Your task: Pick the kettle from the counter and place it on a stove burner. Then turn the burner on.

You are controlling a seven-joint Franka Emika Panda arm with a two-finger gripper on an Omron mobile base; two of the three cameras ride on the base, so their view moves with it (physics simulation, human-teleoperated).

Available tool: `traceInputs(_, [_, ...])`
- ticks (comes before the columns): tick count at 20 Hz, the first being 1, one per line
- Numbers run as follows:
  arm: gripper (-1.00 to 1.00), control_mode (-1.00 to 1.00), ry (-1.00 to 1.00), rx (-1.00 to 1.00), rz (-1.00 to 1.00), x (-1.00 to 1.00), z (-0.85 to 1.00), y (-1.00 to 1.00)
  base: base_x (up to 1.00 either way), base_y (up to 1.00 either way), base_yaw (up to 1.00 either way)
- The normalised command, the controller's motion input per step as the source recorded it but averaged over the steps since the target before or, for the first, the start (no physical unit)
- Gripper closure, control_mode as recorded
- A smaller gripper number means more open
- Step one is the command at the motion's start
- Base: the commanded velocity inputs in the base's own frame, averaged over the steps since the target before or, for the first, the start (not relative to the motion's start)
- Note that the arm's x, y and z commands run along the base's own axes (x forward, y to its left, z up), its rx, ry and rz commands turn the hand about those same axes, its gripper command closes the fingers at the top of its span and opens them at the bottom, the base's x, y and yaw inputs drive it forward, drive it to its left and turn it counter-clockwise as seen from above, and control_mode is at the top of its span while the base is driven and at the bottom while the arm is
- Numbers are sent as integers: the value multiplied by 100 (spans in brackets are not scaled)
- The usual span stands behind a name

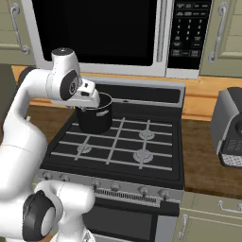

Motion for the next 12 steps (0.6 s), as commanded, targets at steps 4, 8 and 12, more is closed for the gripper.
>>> traceInputs(4, [-100, -100, -1, 0, 0, -19, -5, 21, 0, 0, 0])
traceInputs(8, [-100, -100, -8, -2, 0, -14, -17, 52, 0, 0, 0])
traceInputs(12, [-100, -100, -16, 0, 0, -7, -13, 40, 0, 0, 0])
